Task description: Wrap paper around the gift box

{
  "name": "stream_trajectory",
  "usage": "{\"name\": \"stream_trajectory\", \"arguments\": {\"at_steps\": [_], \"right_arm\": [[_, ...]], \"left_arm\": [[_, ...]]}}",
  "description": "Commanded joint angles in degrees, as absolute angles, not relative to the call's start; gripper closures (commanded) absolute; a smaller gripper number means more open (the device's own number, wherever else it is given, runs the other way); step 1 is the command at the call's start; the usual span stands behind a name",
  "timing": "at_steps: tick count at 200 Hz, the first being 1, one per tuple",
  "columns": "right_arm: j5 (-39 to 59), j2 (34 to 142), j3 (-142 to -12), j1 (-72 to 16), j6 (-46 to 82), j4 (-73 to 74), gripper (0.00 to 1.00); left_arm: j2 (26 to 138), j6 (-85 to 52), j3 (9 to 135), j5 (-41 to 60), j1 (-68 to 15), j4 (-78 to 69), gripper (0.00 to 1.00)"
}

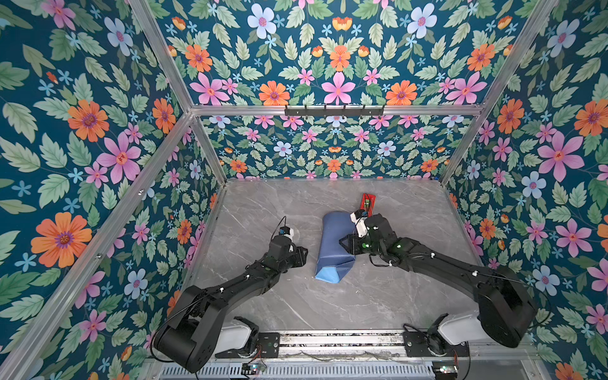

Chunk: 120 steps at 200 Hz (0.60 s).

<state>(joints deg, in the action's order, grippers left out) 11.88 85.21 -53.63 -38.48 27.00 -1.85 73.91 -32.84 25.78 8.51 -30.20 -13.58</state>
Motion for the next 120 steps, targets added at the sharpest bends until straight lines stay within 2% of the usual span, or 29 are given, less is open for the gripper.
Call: {"name": "stream_trajectory", "arguments": {"at_steps": [1,50,120], "right_arm": [[13.37,88.98,-56.93,-38.72,23.41,-4.33,0.59],[12.58,94.15,-58.57,-38.60,22.50,-5.84,0.66],[11.78,93.93,-55.50,-38.53,23.79,-4.70,0.70]], "left_arm": [[74.84,-32.33,25.16,8.68,-32.42,-14.77,0.58],[77.63,-32.44,25.27,8.13,-36.01,-18.83,0.65],[79.24,-33.29,26.54,4.34,-41.82,-19.43,0.69]]}}
